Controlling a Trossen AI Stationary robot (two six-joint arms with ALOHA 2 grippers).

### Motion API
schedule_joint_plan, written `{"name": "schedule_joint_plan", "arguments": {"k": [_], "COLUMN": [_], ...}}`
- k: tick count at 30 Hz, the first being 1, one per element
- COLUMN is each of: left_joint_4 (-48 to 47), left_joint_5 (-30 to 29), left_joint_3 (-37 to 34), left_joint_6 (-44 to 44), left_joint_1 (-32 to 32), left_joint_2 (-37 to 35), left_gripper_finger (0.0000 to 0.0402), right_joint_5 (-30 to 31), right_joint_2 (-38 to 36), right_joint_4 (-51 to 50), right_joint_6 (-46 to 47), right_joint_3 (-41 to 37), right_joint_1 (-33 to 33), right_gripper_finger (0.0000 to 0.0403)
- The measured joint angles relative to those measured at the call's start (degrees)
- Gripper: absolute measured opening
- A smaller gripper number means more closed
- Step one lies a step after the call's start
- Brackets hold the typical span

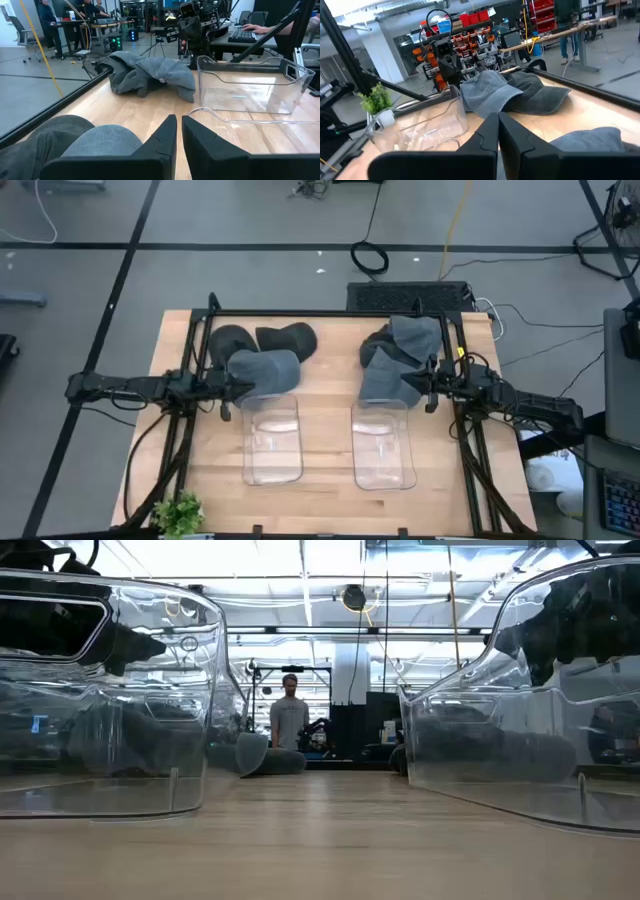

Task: Pick & Place hat
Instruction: Put the top gray cap into the left transparent bin

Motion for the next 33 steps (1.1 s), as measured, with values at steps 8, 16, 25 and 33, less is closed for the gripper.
{"name": "schedule_joint_plan", "arguments": {"k": [8, 16, 25, 33], "left_joint_4": [0.00, 0.02, 0.01, 0.18], "left_joint_5": [0.02, 0.02, 0.02, 0.04], "left_joint_3": [0.00, 0.00, 0.00, 0.00], "left_joint_6": [0.01, 0.00, 0.00, -0.01], "left_joint_1": [0.00, -0.02, -0.02, -0.02], "left_joint_2": [0.00, -0.01, -0.02, 0.00], "left_gripper_finger": [0.0037, 0.0037, 0.0037, 0.0037], "right_joint_5": [-0.53, -1.25, 11.25, 19.54], "right_joint_2": [0.00, 0.00, -0.04, -0.04], "right_joint_4": [-0.66, -1.13, 8.06, 15.18], "right_joint_6": [2.24, -8.43, -4.21, -7.83], "right_joint_3": [0.01, 0.02, 0.00, -0.05], "right_joint_1": [0.04, 0.07, 0.04, 0.00], "right_gripper_finger": [0.0000, 0.0000, 0.0000, 0.0000]}}
